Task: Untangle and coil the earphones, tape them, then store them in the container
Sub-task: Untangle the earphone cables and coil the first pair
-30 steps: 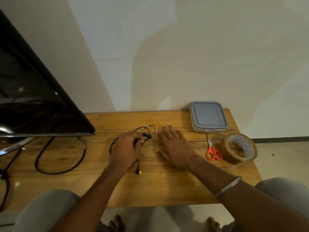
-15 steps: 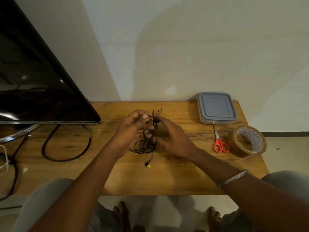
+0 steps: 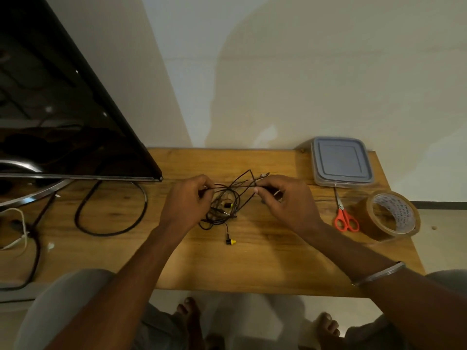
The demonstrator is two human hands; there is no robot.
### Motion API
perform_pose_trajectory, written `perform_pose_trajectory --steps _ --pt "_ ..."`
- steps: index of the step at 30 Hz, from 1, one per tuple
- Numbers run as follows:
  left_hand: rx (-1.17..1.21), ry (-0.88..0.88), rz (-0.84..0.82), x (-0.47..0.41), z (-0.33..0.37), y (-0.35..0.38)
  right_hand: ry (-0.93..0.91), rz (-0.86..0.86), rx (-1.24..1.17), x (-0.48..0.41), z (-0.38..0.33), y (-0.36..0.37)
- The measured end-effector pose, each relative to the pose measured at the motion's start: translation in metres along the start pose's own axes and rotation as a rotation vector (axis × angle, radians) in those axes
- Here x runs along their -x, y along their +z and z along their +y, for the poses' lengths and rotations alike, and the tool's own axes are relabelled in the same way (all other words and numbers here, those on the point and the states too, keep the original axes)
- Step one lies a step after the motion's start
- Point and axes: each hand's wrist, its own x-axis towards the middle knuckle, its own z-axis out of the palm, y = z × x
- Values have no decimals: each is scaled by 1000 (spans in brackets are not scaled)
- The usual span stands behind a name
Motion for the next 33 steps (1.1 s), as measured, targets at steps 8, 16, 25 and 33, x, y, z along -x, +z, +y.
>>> perform_pose_trajectory --steps 8,16,25,33 --pt "612 -330 -34 -7 33 -9 19 93 -22 -4 -7 -7" --pt "576 -64 -235 -1 38 -3 25 -24 -34 -1 -4 0" --pt "331 93 -265 0 31 5 -204 -5 138 -1 -6 3" --pt "-235 279 -44 -9 9 0 -43 282 -77 -7 -12 -8"
